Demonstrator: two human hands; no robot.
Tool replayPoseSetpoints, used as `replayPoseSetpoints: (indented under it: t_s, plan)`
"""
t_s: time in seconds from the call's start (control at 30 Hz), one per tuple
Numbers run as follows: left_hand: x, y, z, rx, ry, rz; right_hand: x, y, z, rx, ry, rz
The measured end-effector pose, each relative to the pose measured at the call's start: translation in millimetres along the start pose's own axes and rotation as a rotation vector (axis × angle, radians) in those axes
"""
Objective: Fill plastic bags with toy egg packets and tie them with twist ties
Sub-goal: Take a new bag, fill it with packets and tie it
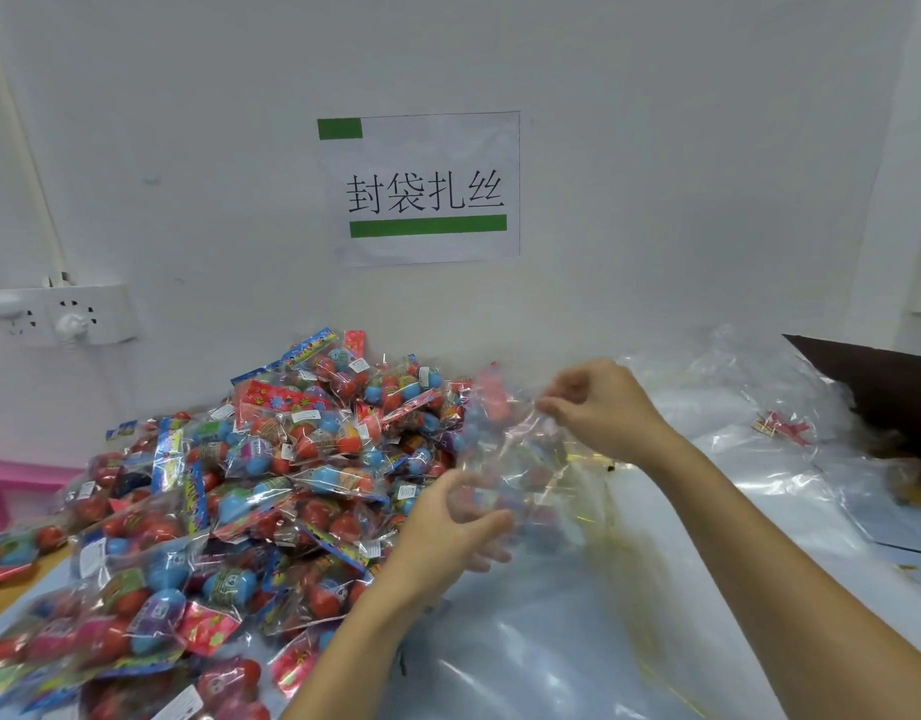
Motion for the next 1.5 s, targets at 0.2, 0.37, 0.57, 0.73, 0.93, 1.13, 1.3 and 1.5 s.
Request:
replayPoseSetpoints:
  t_s: [0.2,0.37,0.57,0.73,0.93,1.13,1.3,1.5]
  plan:
    - [6,2,-9,-0.015,-0.226,-0.164,45,8,-20,0.240,-0.157,0.267]
    - [25,-12,-40,-0.084,-0.307,-0.215,81,22,-29,0.382,-0.322,0.433]
    - [63,-47,-72,-0.229,-0.341,-0.235,104,30,-26,0.468,-0.408,0.544]
    - [82,-96,-78,0.262,-0.450,-0.110,108,40,-4,0.386,-0.532,0.640]
    - [61,-116,-62,0.381,-0.262,-0.195,105,50,13,0.265,-0.689,0.732]
    - [53,-92,-2,0.328,-0.418,0.175,91,55,27,0.271,-0.730,0.745]
    - [31,-50,62,0.167,-0.350,0.231,71,58,37,0.177,-0.847,0.669]
    - [-8,-25,67,0.199,-0.296,0.305,52,70,55,-0.064,-0.865,0.594]
Point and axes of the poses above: each hand's wrist, its own y-axis away from the middle knuckle, its own z-axis out of the palm, x = y × z, the point moved 1 cm from there along -y, towards the middle knuckle, and after that the axes turned 2 degrees about -y, right-handed, at the moved point
